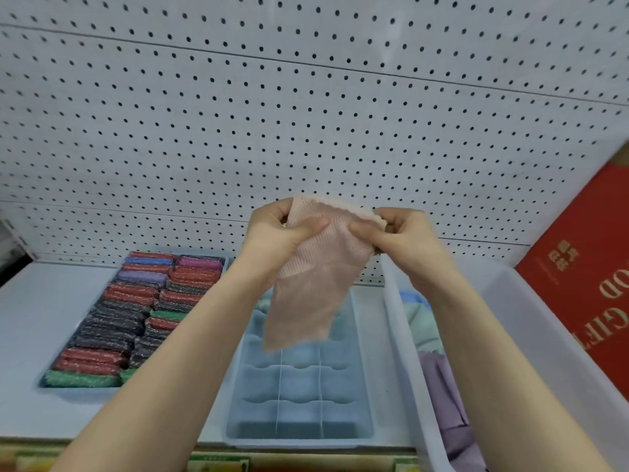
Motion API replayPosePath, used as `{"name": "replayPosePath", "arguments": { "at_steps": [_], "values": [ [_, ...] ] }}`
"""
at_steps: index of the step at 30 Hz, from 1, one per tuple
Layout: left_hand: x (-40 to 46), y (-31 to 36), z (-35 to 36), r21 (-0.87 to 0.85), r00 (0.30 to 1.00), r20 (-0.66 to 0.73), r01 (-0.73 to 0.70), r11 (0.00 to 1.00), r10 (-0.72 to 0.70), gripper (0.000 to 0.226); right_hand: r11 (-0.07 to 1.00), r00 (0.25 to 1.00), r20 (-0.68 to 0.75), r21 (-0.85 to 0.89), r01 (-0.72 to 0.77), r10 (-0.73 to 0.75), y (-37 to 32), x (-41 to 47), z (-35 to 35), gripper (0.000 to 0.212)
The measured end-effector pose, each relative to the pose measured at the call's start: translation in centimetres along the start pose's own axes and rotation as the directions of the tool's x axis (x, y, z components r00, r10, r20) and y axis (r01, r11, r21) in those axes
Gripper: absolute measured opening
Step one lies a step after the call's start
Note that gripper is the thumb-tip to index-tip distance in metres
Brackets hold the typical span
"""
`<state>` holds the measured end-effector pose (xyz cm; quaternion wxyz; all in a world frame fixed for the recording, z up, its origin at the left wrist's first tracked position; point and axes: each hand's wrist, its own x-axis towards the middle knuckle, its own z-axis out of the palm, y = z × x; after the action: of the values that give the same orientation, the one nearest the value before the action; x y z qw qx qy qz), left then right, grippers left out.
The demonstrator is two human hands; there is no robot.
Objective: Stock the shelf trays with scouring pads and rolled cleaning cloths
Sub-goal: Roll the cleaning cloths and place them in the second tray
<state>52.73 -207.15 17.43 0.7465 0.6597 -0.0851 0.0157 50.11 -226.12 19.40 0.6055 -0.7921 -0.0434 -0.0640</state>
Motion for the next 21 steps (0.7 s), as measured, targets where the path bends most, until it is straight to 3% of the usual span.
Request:
{"name": "replayPosePath", "arguments": {
  "at_steps": [5, 12, 17, 21],
  "values": [
    [-0.3, 0.4, -1.2, 0.07, 0.995, 0.098, -0.043, 0.997, 0.036, 0.01, 1.0, 1.0, -0.003, 0.021, -0.005, 0.005, -0.2, 0.1, -1.4, 0.01],
    [-0.4, 1.7, -2.5, -0.133, 0.976, 0.215, 0.01, 0.991, 0.019, 0.02, 0.995, 0.987, 0.146, 0.088, 0.051, -0.063, -3.2, -0.5, -3.1, 0.017],
    [1.6, -0.4, -1.2, 0.027, 0.989, -0.057, 0.14, 0.99, -0.138, 0.019, 0.915, 0.975, -0.193, -0.402, 0.026, -0.113, -1.0, 2.5, -0.7, 0.014],
    [1.1, -1.1, 0.6, 0.03, 0.994, -0.084, 0.065, 0.997, -0.063, 0.048, 0.938, 0.972, -0.214, -0.345, 0.016, -0.096, -0.8, 2.1, 1.0, 0.017]
  ]
}}
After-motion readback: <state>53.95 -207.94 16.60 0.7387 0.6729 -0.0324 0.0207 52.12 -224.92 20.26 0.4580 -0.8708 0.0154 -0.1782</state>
